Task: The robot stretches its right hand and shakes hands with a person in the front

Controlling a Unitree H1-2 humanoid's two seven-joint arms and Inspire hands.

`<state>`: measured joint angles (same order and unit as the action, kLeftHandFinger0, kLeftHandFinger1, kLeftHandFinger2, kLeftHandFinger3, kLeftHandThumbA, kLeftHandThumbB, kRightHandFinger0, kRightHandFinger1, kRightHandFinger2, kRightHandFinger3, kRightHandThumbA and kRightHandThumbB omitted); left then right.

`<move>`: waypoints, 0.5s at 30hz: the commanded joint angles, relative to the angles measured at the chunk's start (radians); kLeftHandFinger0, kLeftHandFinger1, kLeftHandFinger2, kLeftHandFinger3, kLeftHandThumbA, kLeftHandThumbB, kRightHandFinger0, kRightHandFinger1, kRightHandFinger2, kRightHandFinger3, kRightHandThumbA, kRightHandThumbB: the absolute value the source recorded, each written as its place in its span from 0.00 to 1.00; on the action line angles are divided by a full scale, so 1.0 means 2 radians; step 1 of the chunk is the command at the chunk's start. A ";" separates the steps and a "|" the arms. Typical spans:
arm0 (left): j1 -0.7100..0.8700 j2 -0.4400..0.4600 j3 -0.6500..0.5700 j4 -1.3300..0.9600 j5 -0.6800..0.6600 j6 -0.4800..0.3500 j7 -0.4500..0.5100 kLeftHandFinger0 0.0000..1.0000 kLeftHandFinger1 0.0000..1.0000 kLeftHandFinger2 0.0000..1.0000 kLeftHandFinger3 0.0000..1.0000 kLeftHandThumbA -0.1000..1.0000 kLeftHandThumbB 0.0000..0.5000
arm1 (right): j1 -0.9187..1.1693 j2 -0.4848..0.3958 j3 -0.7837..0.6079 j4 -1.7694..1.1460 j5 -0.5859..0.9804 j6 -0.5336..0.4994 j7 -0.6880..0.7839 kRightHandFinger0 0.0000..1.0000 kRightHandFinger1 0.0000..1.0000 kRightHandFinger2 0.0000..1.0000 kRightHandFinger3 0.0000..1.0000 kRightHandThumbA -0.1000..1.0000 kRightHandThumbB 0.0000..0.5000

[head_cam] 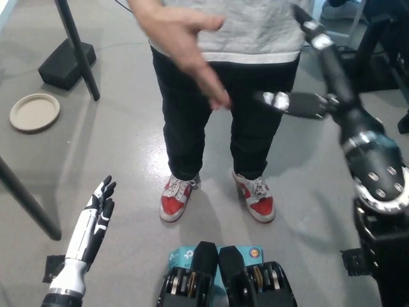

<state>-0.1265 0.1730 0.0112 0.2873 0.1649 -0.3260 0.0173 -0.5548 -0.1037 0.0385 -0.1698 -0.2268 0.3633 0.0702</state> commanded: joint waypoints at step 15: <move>-0.006 0.001 0.002 -0.002 -0.057 -0.021 -0.025 1.00 1.00 1.00 1.00 1.00 0.23 | 0.145 0.024 -0.088 0.210 0.116 -0.261 -0.010 1.00 1.00 1.00 1.00 1.00 0.43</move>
<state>-0.1265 0.1721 0.0162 0.2943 0.1273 -0.3265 0.0169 -0.2851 -0.0690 -0.1083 0.1127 -0.0909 0.1397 0.0498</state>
